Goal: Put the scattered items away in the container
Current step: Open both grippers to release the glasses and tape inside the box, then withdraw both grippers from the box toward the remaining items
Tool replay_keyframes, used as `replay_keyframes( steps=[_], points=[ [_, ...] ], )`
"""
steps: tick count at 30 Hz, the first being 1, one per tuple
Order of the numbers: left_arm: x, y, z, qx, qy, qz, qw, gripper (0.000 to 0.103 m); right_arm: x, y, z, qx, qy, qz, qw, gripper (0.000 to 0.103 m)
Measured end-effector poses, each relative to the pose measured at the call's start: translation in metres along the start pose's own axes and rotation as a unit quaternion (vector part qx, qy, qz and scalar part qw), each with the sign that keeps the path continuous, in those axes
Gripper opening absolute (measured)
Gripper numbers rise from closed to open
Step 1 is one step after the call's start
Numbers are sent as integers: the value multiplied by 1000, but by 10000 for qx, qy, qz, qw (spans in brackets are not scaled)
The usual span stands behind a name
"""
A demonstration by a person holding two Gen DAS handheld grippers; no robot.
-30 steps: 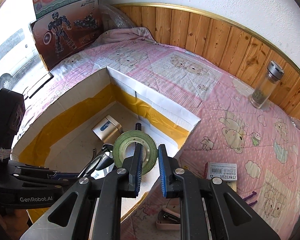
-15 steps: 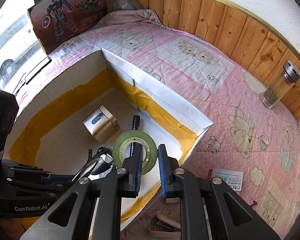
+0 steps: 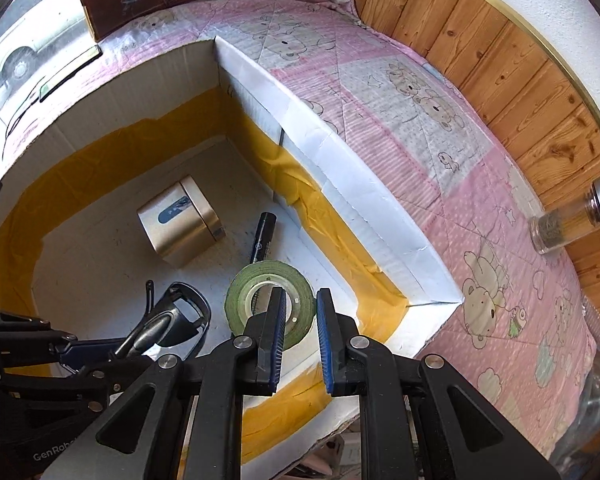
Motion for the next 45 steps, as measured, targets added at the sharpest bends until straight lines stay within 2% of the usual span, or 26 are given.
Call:
replay_keyframes(
  steps=[17,21,24,26,27,30,34,38,41,43,45],
  points=[
    [-2,1,-10,-174,-38,197,9996,20,3,5,-24,-628,-660,789,9927,17],
    [-6,4,-9,-167,-62,278,9995,21,4,5,-25,-695,-691,787,9921,17],
    [-8,5,-9,-213,-229,382,9988,21,5,6,-26,-715,-647,740,9926,17],
    [-11,6,-8,-234,-278,435,9984,36,5,7,-25,-717,-550,642,9938,18],
    [-12,6,-7,-217,-303,459,9983,38,6,8,-24,-699,-503,566,9947,18],
    [-13,5,1,-224,-462,468,9976,40,9,10,-19,-629,-324,283,9971,19],
    [-15,2,24,15,-538,387,9978,42,11,14,-3,-379,-171,-4,9991,19],
    [-11,-6,53,403,-488,39,9980,44,10,13,24,-20,369,-580,9976,19],
    [-8,-22,66,629,-463,-265,9966,44,8,7,45,269,839,-939,9917,19],
    [0,-29,75,868,-475,-593,9933,44,7,2,63,554,1157,-1171,9848,19],
    [15,-34,87,1158,-493,-1044,9865,44,4,-8,84,840,1443,-1388,9761,19]
  ],
)
Point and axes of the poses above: each gripper's, at about its wrist camera, not at the fingertips, and z roughly against the way its jaws point, x to its right, y to its top, the point moved 10 cm from there along -z, roughly the way its jaws point, and after that the axes turned 6 degrees about -z, right-handed, at the moved point
